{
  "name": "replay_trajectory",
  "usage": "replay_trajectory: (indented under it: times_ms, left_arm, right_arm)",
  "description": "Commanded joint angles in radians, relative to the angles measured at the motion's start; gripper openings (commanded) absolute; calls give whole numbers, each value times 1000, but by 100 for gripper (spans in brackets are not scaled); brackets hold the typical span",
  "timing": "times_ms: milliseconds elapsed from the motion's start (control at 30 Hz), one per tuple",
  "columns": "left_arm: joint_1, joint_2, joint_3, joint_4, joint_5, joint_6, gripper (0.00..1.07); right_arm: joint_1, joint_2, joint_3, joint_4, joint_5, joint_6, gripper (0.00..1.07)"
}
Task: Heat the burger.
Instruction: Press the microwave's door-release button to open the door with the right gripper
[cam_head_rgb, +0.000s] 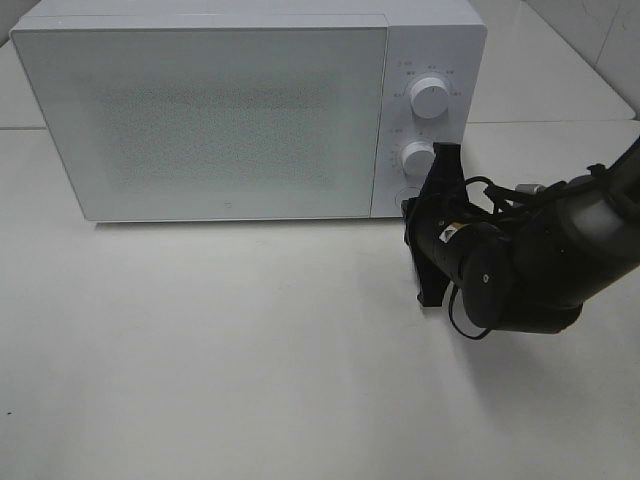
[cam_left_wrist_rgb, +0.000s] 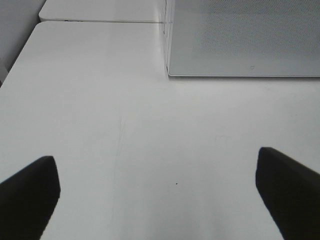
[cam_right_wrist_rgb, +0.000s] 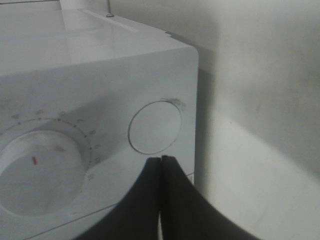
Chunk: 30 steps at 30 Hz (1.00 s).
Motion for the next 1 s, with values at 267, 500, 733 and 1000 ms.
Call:
replay_trajectory:
  times_ms: [267,500,733,1000]
  left_arm:
    - [-3,-23,3,-11,-5,-3,100]
    - [-3,-23,3,-11,-5,-3,100]
    - [-3,-23,3,-11,-5,-3,100]
    - [-3,-21,3,-11,-5,-3,100]
  right_arm:
    - [-17,20,-14,4,-17,9,0]
    - [-27,52,-56,-14,-17,-4,0]
    - [-27,77,-81,-11,-19,-6,0]
    - [-27,99,-104,-2,-17,-24,0]
